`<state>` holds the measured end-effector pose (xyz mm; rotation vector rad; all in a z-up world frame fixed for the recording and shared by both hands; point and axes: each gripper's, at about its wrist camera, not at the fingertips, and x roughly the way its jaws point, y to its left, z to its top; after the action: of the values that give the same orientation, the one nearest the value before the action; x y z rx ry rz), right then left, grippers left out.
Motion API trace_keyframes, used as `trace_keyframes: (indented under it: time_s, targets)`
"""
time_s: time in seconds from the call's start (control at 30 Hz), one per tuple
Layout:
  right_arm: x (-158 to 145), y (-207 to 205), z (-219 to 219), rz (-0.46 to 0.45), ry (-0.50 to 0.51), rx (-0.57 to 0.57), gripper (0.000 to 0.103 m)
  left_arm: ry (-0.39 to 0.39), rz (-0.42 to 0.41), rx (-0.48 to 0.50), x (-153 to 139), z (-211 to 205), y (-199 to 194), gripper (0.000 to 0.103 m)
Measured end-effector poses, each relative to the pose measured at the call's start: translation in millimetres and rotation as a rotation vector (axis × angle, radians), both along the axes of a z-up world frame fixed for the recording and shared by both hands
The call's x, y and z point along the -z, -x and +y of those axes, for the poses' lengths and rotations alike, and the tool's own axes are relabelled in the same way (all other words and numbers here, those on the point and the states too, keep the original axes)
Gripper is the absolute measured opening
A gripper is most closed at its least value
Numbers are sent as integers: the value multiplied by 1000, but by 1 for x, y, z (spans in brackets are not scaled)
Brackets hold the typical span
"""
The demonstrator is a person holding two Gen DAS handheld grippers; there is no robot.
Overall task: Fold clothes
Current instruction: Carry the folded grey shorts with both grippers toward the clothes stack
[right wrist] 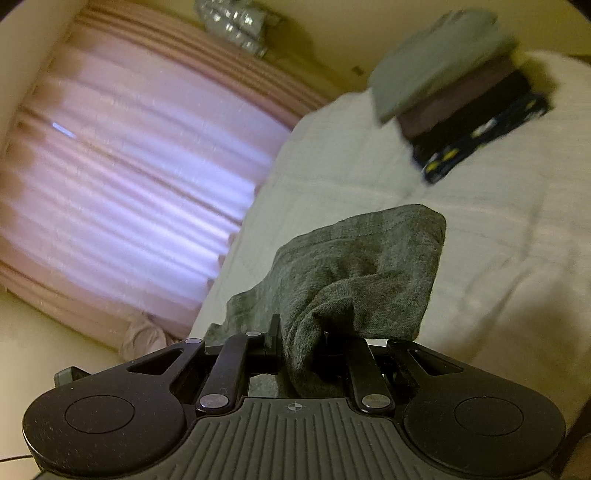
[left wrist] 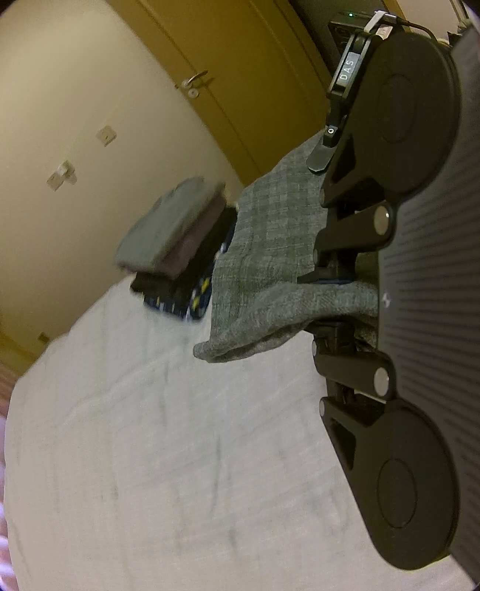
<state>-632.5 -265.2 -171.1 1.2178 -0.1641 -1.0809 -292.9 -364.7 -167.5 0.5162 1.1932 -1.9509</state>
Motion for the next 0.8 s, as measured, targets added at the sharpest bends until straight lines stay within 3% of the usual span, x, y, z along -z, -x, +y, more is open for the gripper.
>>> trace_keyframes:
  time_s: [0.23,0.47,0.6,0.8]
  targets:
    - [-33,107,20,40,14,32,12,15,66,25,-10,1,108,12]
    - [-42,168,5,49,20,76,12,28,78,55,-11,-21,187,12]
    - [-40,194,-22,44,26,92,12,43,77,68,-10,-51,216,12]
    - [-39,222,-97,53,55,91,12,84,80,63,-4,-124,250,12]
